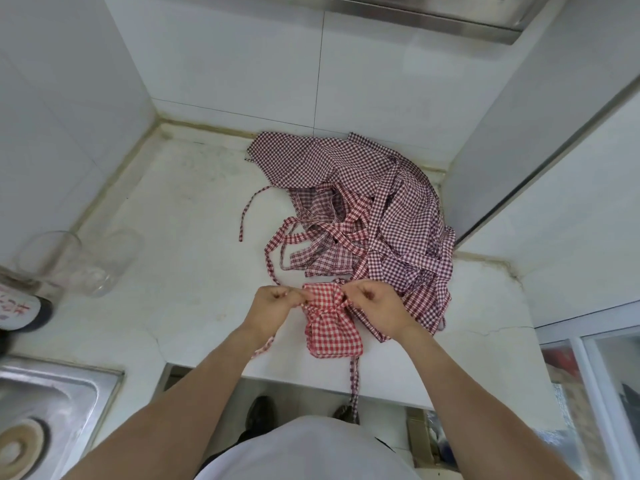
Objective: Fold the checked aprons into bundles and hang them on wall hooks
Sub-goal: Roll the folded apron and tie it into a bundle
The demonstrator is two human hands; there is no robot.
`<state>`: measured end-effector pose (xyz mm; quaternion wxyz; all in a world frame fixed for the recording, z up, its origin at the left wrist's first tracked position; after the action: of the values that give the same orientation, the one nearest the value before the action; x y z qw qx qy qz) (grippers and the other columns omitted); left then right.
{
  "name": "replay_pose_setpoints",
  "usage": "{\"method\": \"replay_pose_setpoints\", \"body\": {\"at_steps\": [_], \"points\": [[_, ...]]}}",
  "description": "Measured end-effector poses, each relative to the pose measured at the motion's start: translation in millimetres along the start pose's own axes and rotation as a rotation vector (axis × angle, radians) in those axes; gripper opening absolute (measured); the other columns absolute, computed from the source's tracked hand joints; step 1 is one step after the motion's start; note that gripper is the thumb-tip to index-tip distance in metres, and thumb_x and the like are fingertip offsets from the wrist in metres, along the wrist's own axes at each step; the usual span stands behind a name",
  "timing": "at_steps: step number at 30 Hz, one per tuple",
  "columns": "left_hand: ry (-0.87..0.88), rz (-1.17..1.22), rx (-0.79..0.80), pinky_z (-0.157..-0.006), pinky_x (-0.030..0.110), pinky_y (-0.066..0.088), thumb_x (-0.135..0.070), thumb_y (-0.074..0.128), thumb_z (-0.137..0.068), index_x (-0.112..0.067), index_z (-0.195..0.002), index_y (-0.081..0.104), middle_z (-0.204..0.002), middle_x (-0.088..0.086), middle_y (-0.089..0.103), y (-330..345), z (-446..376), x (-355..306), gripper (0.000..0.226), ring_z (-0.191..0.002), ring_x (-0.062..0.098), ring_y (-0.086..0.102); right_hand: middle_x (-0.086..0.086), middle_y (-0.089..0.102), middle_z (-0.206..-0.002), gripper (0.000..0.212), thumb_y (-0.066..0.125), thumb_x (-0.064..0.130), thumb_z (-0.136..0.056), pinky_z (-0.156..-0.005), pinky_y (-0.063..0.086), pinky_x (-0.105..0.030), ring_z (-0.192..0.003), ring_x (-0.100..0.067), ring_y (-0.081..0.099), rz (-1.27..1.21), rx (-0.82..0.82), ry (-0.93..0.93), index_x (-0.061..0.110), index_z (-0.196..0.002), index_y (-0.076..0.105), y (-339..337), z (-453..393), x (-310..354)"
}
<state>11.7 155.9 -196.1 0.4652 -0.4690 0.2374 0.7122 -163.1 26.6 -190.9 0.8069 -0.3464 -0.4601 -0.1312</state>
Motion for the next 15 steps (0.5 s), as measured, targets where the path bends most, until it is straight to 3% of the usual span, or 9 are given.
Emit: {"method": "replay_pose_setpoints", "body": {"at_steps": [2, 4, 9, 12, 15], "points": [[0.04, 0.087, 0.054, -0.083, 0.021, 0.052, -0.011, 0.059, -0.095, 0.004, -0.082, 0.076, -0.087, 0.005, 0.077, 6.5, 0.9, -15.4, 0.026, -0.089, 0.01, 0.07, -0.006, 0.076, -0.098, 0.036, 0.057, 0.035, -0.098, -0.088, 0.057, -0.034, -0.096, -0.02, 0.071, -0.114, 0.043, -0.012, 0.004, -0.089, 0.071, 7.3, 2.8, 11.6], [0.069, 0.101, 0.08, -0.074, 0.028, 0.051, -0.02, 0.055, -0.1, 0.01, -0.076, 0.066, -0.072, 0.012, 0.07, 10.2, -0.8, -25.2, 0.04, -0.072, 0.019, 0.064, -0.005, 0.076, -0.093, 0.03, 0.053, 0.027, -0.101, -0.086, 0.058, -0.032, -0.092, -0.018, 0.073, -0.19, 0.069, -0.01, 0.005, -0.091, 0.07, 14.8, 5.5, 20.3], [0.08, -0.068, 0.168, -0.061, 0.028, 0.037, -0.031, 0.034, -0.108, -0.011, -0.075, 0.043, -0.059, 0.003, 0.046, 17.0, -3.0, -21.1, 0.04, -0.058, 0.014, 0.04, -0.01, 0.075, -0.089, 0.032, 0.045, 0.029, -0.105, -0.088, 0.059, -0.042, -0.094, -0.024, 0.072, -0.235, 0.111, 0.048, 0.007, -0.09, 0.061, 31.5, 10.5, 16.9], [0.117, -0.242, 0.204, -0.059, 0.024, 0.038, -0.026, 0.036, -0.108, -0.011, -0.077, 0.047, -0.062, -0.001, 0.048, 20.8, -2.5, -16.9, 0.036, -0.058, 0.009, 0.041, -0.007, 0.07, -0.091, 0.027, 0.044, 0.027, -0.105, -0.088, 0.059, -0.043, -0.094, -0.023, 0.07, -0.231, 0.107, 0.094, 0.011, -0.087, 0.058, 36.7, 14.2, 13.6], [0.126, -0.35, 0.268, -0.057, 0.022, 0.045, -0.017, 0.047, -0.104, -0.008, -0.084, 0.059, -0.072, 0.007, 0.06, 24.2, -0.3, -9.0, 0.025, -0.064, 0.013, 0.053, 0.001, 0.064, -0.09, 0.026, 0.046, 0.028, -0.104, -0.086, 0.059, -0.042, -0.088, -0.015, 0.066, -0.077, 0.108, 0.076, 0.017, -0.084, 0.058, 37.1, 16.8, 13.8]]}}
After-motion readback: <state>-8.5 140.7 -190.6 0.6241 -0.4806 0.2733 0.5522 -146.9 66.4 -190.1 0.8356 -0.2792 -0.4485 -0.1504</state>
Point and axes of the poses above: each hand's wrist, its own z-axis away from the middle knuckle, its own y-axis out of the palm, x = y × z, the point moved 4 cm from there along -z, towards the middle knuckle
